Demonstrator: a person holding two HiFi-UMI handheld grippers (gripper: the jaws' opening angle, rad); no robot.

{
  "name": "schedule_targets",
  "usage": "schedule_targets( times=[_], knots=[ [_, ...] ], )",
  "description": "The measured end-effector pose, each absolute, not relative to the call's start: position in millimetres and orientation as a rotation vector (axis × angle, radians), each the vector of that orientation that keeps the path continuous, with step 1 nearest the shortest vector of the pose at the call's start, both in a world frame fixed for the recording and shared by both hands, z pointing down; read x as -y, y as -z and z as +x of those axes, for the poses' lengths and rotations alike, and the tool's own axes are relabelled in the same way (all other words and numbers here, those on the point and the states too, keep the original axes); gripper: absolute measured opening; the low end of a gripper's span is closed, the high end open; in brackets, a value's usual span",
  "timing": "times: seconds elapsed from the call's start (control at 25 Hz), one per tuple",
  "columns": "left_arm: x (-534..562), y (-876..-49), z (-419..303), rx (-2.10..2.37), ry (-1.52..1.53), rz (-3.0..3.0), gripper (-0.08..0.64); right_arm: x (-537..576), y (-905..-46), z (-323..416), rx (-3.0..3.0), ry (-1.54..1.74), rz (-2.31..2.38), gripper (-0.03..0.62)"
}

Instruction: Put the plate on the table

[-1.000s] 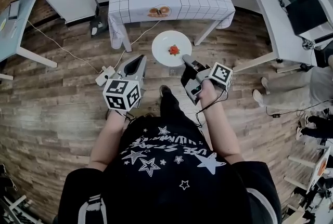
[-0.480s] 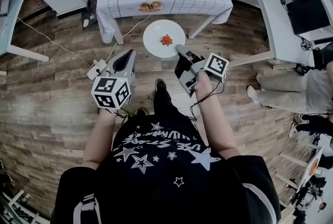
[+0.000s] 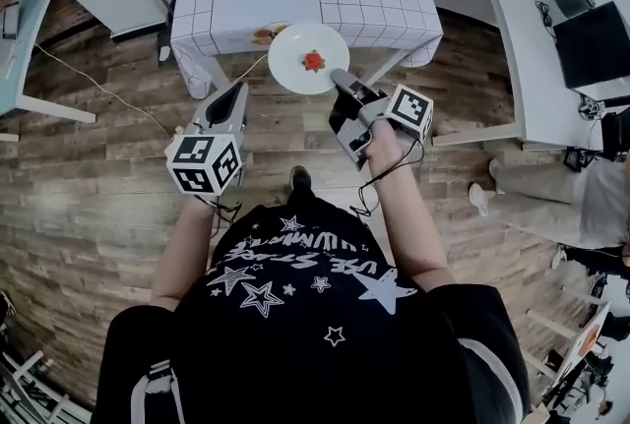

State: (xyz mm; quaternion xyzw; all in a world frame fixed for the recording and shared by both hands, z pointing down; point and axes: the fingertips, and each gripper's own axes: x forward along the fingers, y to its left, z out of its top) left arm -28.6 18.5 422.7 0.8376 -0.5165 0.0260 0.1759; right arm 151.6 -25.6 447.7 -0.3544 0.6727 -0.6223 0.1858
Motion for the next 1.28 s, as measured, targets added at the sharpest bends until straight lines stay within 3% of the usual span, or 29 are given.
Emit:
schedule_targets(
  times=[0.68,1.28],
  knots=[
    [69.5,-407.1,-9.6,1.593,0.048,2.250,0.009,132.4,-445.1,179.6,-1.955,1.802,-0.900,0.023],
    [41.0,-409.2,-5.4,1.585,0.055,2.197,0.009,100.2,-453.3,191.4,-1.920,1.850,-0.957,0.023]
  ],
)
